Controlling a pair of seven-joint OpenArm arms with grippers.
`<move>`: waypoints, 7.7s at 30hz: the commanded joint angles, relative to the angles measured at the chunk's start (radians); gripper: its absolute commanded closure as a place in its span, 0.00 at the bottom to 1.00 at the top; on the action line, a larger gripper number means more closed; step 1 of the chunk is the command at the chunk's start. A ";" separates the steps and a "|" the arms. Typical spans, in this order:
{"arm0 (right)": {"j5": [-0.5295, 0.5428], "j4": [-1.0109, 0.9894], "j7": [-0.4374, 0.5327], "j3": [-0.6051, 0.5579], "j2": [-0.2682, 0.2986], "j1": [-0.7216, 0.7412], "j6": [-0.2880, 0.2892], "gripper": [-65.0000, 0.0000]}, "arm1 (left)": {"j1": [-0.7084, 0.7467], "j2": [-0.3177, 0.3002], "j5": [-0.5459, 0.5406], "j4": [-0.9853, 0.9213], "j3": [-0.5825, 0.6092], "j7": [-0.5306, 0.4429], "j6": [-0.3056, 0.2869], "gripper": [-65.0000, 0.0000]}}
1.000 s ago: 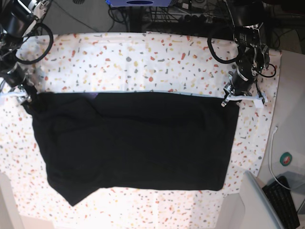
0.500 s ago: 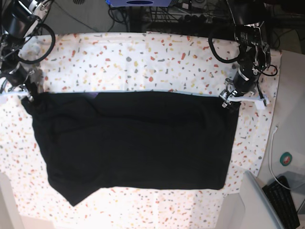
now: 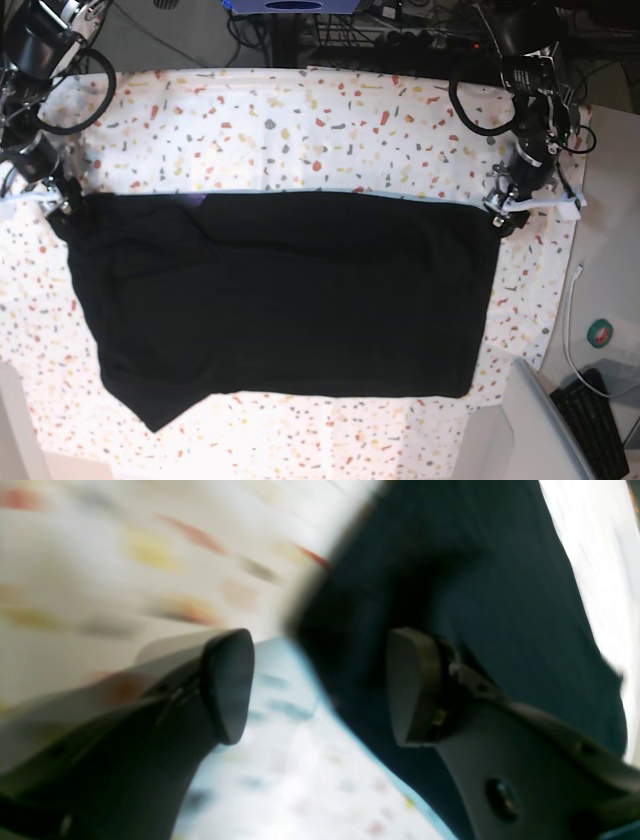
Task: Layout the t-shirt on the table in an organized manner, then fold the t-shirt properly
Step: 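Hold the shirt edge with both grippers and pull it taut, then lift the shirt high with both grippers and shake it out, then lay the shirt down flat with both grippers and release, then grasp the shirt's hem corners with the right gripper, then the left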
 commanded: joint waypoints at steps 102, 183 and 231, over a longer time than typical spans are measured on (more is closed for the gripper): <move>-0.045 0.393 -0.158 -0.108 0.123 -0.341 -0.128 1.00 | 0.212 -0.078 0.008 0.396 0.066 0.333 0.117 1.00; -0.452 0.651 -0.247 -0.321 0.006 -0.097 -0.128 1.00 | 0.320 -0.121 0.006 0.504 -0.183 0.339 0.116 0.56; -0.458 -0.279 0.046 -0.240 0.103 0.404 -0.131 0.66 | 0.329 -0.126 0.008 0.494 -0.192 0.339 0.116 0.55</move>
